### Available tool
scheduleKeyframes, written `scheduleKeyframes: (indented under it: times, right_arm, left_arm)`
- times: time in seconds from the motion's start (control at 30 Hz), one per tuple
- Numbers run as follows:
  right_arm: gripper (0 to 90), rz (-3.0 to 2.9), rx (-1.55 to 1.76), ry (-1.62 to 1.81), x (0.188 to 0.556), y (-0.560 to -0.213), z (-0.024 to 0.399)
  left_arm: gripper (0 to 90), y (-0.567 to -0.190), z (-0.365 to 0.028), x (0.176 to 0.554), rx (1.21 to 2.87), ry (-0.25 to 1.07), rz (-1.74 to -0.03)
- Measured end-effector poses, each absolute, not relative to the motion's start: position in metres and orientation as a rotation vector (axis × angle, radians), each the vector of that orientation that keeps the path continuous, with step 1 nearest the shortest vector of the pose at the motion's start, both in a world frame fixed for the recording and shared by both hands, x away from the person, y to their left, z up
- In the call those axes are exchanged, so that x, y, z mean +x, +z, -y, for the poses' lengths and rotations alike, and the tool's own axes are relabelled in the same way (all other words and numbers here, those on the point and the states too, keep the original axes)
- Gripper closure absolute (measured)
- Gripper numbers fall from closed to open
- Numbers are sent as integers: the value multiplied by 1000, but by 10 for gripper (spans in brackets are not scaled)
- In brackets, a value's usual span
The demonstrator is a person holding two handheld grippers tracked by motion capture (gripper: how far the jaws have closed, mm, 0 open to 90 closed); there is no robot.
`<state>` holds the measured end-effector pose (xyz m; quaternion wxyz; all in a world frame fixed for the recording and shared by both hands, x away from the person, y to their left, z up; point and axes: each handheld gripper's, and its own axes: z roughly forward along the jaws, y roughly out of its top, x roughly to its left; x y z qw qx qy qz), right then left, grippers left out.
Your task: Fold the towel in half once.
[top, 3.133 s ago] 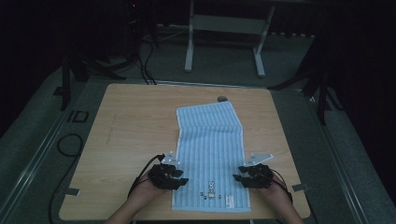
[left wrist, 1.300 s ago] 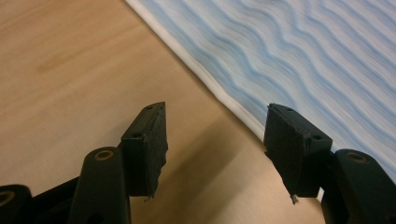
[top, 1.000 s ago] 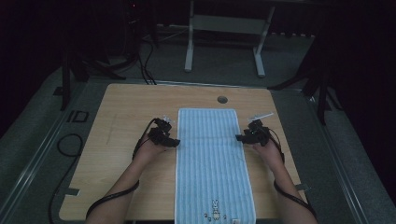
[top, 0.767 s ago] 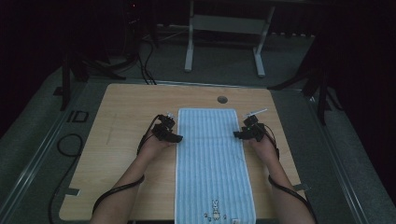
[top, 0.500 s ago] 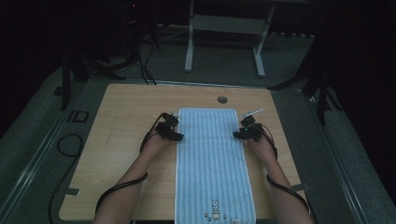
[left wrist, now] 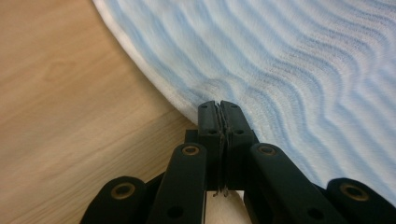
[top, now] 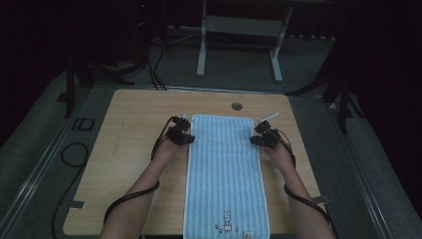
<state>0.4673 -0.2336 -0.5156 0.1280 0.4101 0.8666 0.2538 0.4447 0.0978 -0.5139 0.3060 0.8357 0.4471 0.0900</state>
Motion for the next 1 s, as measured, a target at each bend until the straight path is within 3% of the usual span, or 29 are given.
scheduleKeyframes:
  times: [0.17,0.4,0.7,0.73,0.77,0.8,0.83,0.87,0.9,1.0]
  right_arm:
    - [860,-2532,1130,821,448,-494,239]
    - [859,-2521,1023,894,394,-468,245]
    - [857,-2573,1000,944,332,-484,256]
    - [802,-2617,1021,939,320,-494,256]
    - [749,-2633,1022,921,315,-497,257]
    - [749,-2633,1022,921,315,-497,257]
    - [683,-2606,1031,945,307,-494,261]
    - [683,-2606,1031,945,307,-494,261]
    - [623,-2584,1041,992,303,-484,265]
    - [617,-2575,1036,1029,301,-478,264]
  left_arm:
    - [876,-493,-106,423,2188,248,-1114]
    - [874,-470,-108,361,2207,304,-992]
    - [873,-489,-109,304,2261,226,-928]
    - [845,-494,-108,295,2316,227,-900]
    - [770,-494,-106,287,2336,341,-887]
    - [656,-494,-106,287,2336,341,-887]
    - [596,-488,-107,280,2324,365,-880]
    - [596,-488,-107,280,2324,365,-880]
    - [595,-482,-109,280,2283,299,-880]
    - [568,-482,-107,282,2278,269,-873]
